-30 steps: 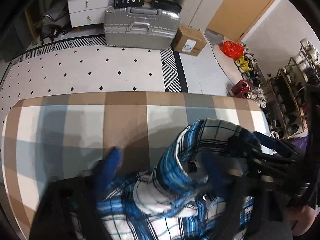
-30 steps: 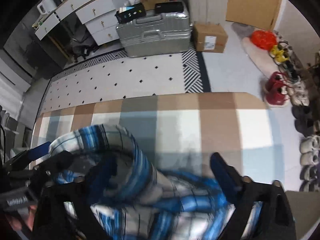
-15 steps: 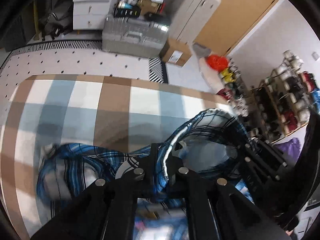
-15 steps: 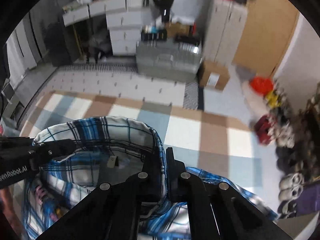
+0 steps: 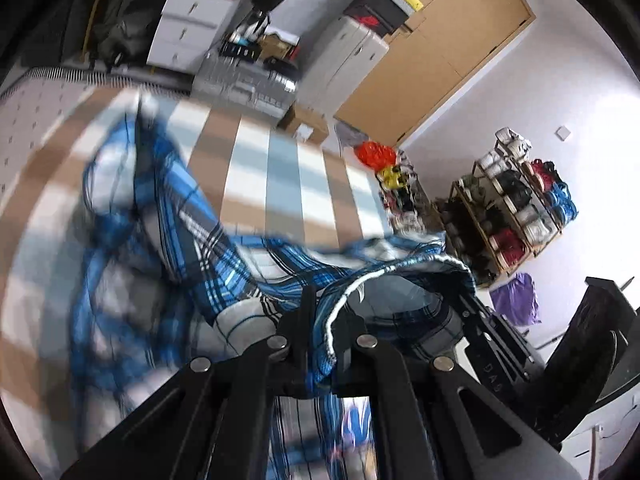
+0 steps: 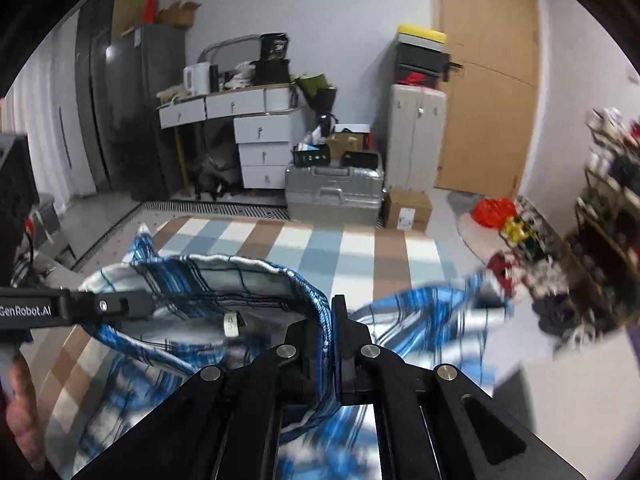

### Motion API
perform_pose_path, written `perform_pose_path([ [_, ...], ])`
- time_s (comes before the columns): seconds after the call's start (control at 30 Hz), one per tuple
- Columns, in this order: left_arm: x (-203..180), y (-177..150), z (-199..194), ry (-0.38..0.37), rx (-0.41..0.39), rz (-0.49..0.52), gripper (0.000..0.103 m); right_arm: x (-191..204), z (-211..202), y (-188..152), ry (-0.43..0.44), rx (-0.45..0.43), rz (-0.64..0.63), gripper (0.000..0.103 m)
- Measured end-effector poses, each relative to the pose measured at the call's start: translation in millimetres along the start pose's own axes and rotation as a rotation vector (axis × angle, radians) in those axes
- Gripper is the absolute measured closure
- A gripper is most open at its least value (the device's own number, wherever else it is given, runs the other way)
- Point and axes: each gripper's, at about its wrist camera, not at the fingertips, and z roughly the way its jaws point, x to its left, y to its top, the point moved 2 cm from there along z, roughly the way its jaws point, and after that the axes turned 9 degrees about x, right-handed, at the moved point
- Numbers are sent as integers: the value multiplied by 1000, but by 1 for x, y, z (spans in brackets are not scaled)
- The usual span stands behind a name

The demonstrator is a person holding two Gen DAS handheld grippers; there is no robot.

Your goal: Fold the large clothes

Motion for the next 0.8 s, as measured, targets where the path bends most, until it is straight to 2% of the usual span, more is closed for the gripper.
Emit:
perform_pose_path([
  [0.27,21,-57,23,-12,48,-77,102,-2,8,-85,-26,56,111,99],
  [0.47,33,-69,38,-22,66,-119,102,-13,22,-117,25,155,211,99],
  [0.53,33,-67,38,-25,67,-117,102,-13,28,-123,30,191,209,98],
  [0.63,31,-74,36,8,103,-77,101,-13,42,-136,45,302,209,96],
  [0.73,27,-76,34,67,155,-7,100,-17,36,-136,68,311,197,94],
  [0.77,26,-76,32,70,166,5,99,-20,32,-136,85,310,209,87],
  [0.8,25,-76,28,72,181,21,99,-26,26,-137,117,308,247,65],
])
